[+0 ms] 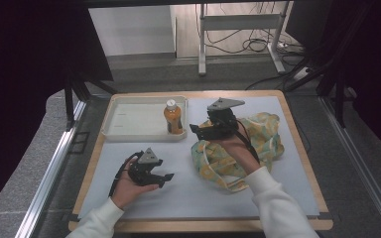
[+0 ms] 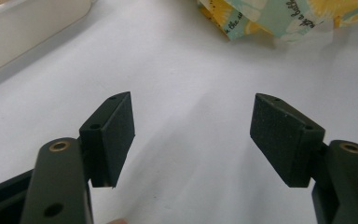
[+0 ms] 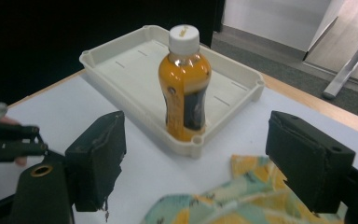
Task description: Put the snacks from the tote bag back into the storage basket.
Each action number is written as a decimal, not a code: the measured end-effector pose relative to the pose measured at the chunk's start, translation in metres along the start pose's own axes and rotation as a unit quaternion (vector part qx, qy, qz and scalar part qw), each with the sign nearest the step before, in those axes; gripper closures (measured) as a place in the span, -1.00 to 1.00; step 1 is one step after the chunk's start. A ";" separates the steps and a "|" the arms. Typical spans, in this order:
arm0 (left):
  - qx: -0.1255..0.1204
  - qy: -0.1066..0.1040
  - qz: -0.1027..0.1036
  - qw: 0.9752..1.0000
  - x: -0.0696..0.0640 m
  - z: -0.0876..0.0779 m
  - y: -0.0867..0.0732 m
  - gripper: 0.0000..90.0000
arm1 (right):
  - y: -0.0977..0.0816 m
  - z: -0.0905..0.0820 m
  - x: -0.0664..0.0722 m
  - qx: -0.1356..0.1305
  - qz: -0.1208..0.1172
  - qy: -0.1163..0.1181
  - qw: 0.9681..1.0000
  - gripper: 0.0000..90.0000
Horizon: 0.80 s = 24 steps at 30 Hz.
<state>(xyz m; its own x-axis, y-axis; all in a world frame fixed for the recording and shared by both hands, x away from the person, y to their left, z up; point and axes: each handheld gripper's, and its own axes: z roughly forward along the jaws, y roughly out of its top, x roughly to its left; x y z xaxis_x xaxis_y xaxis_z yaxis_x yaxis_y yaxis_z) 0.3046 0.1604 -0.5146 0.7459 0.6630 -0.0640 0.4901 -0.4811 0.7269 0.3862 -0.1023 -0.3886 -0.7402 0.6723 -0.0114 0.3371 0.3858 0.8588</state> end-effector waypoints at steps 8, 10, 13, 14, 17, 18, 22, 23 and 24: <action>-0.006 0.006 -0.007 1.000 0.002 -0.002 0.000 -0.32 | -0.035 -0.026 -0.007 0.005 0.002 0.002 1.000 -0.55; -0.006 0.007 -0.007 1.000 0.002 -0.002 0.000 -0.32 | -0.046 -0.034 -0.010 0.003 0.009 -0.002 1.000 -0.54; -0.005 0.007 -0.007 1.000 0.002 -0.002 0.000 -0.32 | -0.057 -0.044 -0.013 0.001 0.017 -0.007 1.000 -0.54; -0.005 0.007 -0.007 1.000 0.002 -0.002 0.000 -0.32 | -0.061 -0.047 -0.014 0.000 0.018 -0.009 1.000 -0.53; -0.005 0.007 -0.007 1.000 0.001 -0.002 0.000 -0.32 | -0.076 -0.059 -0.017 0.001 0.023 -0.014 1.000 -0.53; -0.005 0.006 -0.009 1.000 0.001 -0.002 0.000 -0.32 | -0.079 -0.062 -0.018 0.001 0.024 -0.015 1.000 -0.53; -0.007 0.007 -0.013 1.000 0.002 -0.002 0.001 -0.32 | -0.097 -0.073 -0.024 0.004 0.036 -0.022 0.999 -0.53; -0.007 0.008 -0.011 1.000 0.002 -0.003 0.001 -0.32 | -0.099 -0.074 -0.025 0.006 0.037 -0.025 0.999 -0.52; -0.007 0.008 -0.011 1.000 0.002 -0.003 0.001 -0.32 | -0.102 -0.076 -0.026 0.008 0.039 -0.027 0.999 -0.52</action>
<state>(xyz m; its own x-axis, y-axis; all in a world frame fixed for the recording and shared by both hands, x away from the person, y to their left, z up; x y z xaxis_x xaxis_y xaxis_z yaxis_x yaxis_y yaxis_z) 0.3048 0.1628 -0.5122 0.7279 0.6822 -0.0686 0.4992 -0.4587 0.7351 0.3272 -0.2074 -0.4365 -0.6787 0.7339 0.0275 0.4027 0.3406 0.8496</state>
